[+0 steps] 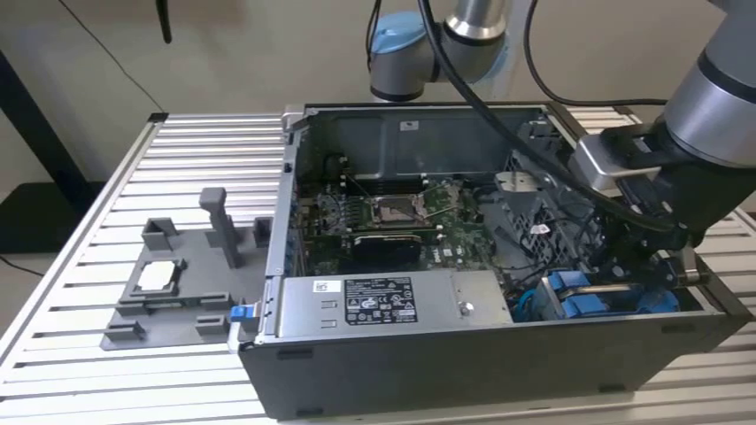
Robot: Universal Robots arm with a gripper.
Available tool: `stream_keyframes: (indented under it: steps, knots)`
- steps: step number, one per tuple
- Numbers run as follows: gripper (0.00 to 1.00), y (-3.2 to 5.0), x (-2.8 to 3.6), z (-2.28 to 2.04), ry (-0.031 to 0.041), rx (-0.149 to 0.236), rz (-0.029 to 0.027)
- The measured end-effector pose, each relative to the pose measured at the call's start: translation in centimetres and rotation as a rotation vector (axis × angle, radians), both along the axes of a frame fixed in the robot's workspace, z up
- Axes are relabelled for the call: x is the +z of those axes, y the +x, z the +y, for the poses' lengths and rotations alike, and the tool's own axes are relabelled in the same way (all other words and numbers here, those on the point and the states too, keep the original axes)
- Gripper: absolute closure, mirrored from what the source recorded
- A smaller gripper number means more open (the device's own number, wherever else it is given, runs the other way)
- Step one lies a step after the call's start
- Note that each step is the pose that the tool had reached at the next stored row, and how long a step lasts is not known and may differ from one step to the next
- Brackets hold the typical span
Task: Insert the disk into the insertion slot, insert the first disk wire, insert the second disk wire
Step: 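Insert the second disk wire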
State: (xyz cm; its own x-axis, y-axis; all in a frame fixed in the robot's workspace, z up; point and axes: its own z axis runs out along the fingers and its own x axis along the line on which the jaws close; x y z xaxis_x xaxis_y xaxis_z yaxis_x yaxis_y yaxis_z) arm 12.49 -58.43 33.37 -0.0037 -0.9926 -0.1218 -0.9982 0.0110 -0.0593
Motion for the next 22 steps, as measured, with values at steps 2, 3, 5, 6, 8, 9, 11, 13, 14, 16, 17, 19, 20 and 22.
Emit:
stream_keyframes:
  steps: [2, 3, 5, 6, 8, 9, 11, 13, 14, 16, 17, 19, 20, 22]
  knots:
    - [0.76, 0.0, 0.38, -0.04, -0.0001, -0.002, 0.0058]
    - [0.76, 0.01, 0.55, -0.04, -0.0004, -0.002, 0.007]
    - [0.76, 0.01, 0.92, -0.06, -0.0005, -0.002, 0.0088]
    - [0.76, 0.01, 1.12, -0.06, -0.0007, -0.003, 0.0092]
    - [0.76, 0.01, 1.49, -0.05, -0.0004, -0.003, 0.0096]
    - [0.76, 0.01, 1.67, -0.05, -0.0007, -0.003, 0.0096]
    - [0.76, 0.01, 1.92, -0.05, -0.0005, -0.003, 0.0096]
    - [0.76, 0.01, 2.14, -0.05, -0.0005, -0.003, 0.0096]
    - [0.76, 0.01, 2.24, -0.06, -0.0006, -0.004, 0.0097]
    - [0.76, 0.03, 2.42, -0.06, -0.0005, -0.003, 0.0116]
    - [0.76, 0.08, 2.5, -0.05, -0.0004, -0.003, 0.014]
    - [0.76, 0.27, 2.67, -0.05, -0.0006, -0.003, 0.022]
    - [0.76, 0.37, 2.74, -0.05, -0.0008, -0.003, 0.0261]
    - [0.76, 0.43, 2.92, -0.06, -0.0006, -0.003, 0.0293]
